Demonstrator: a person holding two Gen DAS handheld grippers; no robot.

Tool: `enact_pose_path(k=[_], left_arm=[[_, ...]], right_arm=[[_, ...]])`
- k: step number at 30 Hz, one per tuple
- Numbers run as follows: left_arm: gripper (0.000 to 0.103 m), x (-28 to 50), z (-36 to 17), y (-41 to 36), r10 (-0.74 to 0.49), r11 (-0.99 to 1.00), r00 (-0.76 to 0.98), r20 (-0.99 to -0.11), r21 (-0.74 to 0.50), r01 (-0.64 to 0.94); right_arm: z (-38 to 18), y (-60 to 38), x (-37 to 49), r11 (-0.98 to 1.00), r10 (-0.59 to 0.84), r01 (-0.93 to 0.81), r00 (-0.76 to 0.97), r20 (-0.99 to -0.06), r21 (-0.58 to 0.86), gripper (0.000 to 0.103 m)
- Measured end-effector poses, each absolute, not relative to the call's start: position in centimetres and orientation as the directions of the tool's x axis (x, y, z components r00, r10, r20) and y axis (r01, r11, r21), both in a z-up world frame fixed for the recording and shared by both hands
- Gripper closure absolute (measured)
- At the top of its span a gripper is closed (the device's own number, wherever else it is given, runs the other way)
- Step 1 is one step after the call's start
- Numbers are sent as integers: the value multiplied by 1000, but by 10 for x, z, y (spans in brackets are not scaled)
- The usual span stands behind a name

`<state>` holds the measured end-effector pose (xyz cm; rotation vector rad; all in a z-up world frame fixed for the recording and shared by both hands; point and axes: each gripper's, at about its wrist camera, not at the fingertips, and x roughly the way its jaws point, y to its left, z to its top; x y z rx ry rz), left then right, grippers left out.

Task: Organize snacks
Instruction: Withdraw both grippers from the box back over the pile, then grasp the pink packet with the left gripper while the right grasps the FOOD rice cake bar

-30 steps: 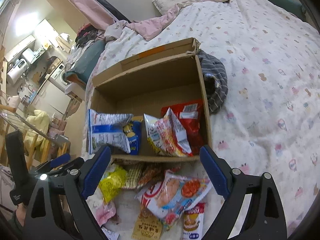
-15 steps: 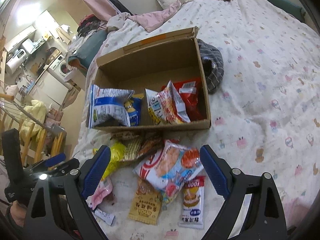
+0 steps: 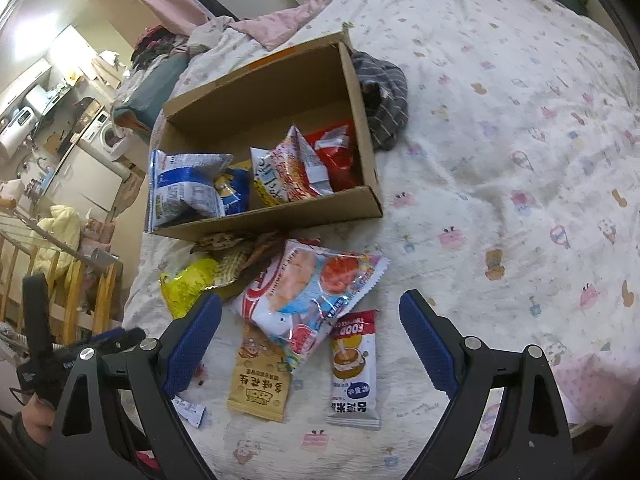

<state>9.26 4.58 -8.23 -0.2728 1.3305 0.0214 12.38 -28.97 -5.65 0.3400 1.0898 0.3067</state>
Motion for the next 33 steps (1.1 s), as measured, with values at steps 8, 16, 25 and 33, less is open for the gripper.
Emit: enact_pose_path(k=[8,16,25,33], left_arm=[[20,89,-108,13,-174,981,137,-975,-183,-60],[25,107,-134,-8,-169,985,65,-983,-167,35],[57,97,-95,-5,-185,982,158,-970,-177,63],[62,73,-65,-6,-236,971,181,-955,-224,85]], right_arm=[[-58,-277,128,907,411,-95,417,-811,411,10],[-58,-273,125,911,406,-109,409,-817,398,10],[-57,-285,124,904,413,-82,417,-809,419,10],[-66,-304,131,863,464,2,392,-794,505,10]])
